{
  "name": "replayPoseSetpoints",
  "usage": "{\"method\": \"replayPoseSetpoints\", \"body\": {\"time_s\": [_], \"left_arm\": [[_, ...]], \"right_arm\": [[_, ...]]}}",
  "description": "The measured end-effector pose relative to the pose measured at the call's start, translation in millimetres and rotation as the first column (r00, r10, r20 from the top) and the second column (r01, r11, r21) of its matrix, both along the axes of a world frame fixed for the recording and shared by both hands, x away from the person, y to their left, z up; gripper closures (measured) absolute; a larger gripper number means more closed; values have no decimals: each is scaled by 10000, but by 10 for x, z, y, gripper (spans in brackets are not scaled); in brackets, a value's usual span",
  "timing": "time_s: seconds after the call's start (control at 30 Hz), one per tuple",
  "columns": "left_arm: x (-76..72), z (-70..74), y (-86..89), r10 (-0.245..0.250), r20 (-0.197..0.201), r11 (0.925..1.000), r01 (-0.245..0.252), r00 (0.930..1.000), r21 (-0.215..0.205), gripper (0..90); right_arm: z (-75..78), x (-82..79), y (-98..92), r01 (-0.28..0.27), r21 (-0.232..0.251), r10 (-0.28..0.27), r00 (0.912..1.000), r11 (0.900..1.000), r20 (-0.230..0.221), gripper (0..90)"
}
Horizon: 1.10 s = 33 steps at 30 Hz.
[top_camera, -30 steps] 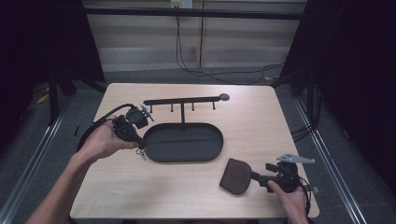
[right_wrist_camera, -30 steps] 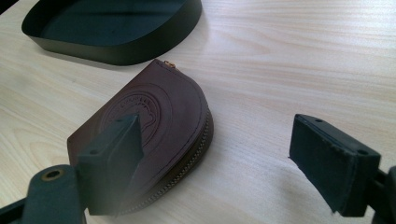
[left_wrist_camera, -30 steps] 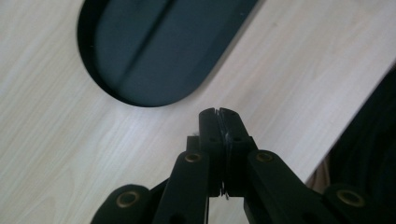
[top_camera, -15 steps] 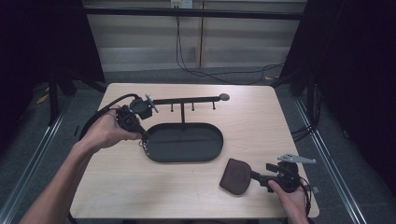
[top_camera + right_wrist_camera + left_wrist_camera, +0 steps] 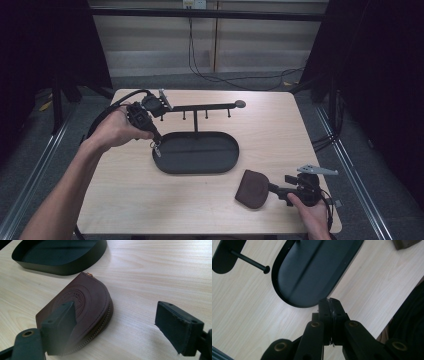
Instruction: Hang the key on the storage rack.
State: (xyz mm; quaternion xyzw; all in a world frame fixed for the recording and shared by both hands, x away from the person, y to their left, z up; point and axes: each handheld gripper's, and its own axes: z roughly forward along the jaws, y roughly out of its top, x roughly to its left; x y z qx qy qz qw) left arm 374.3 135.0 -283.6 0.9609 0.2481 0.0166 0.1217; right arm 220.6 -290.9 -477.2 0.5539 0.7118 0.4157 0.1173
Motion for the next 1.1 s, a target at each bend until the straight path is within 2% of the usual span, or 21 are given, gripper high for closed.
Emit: {"method": "replayPoseSetpoints", "body": {"time_s": [0.1, 0.17, 0.4, 0.57, 0.7, 0.77, 0.83, 0.9, 1.1], "left_arm": [[37, 23, -22, -5, -3, 9999, 5, 10000, 163, 894], [63, 31, -35, 212, 64, 9995, -213, 9998, 216, 895], [162, 35, -35, 231, -39, 9997, -230, 9997, 106, 894], [263, 74, -42, 545, -105, 9984, -543, 9985, 144, 894], [331, 127, -47, 526, -73, 9986, -527, 9986, -45, 895], [364, 139, -52, 616, 9, 9981, -616, 9981, 38, 894], [399, 147, -51, 639, -63, 9978, -639, 9979, -157, 895], [448, 140, -47, 896, -118, 9959, -897, 9959, -130, 894], [548, 121, -28, 1157, -210, 9930, -1161, 9931, -211, 895]], "right_arm": [[-1, 1, 1, -5, -3, 5, 10000, 10000, -34, 167], [-2, 3, 2, -36, -5, 36, 10000, 10000, -13, 167], [-1, 2, 6, -38, -17, 38, 10000, 10000, -25, 167], [-4, 3, 2, -40, -1, 40, 10000, 10000, -44, 167], [-8, 5, -8, 29, 29, -29, 10000, 10000, -60, 165], [-9, 6, -7, 44, 27, -43, 10000, 10000, -68, 165], [-8, 4, -3, 27, 14, -27, 10000, 10000, -83, 165], [-9, 6, -3, 19, -3, -19, 10000, 10000, -75, 167], [-8, 4, -1, -47, -9, 47, 10000, 10000, -51, 168]]}}
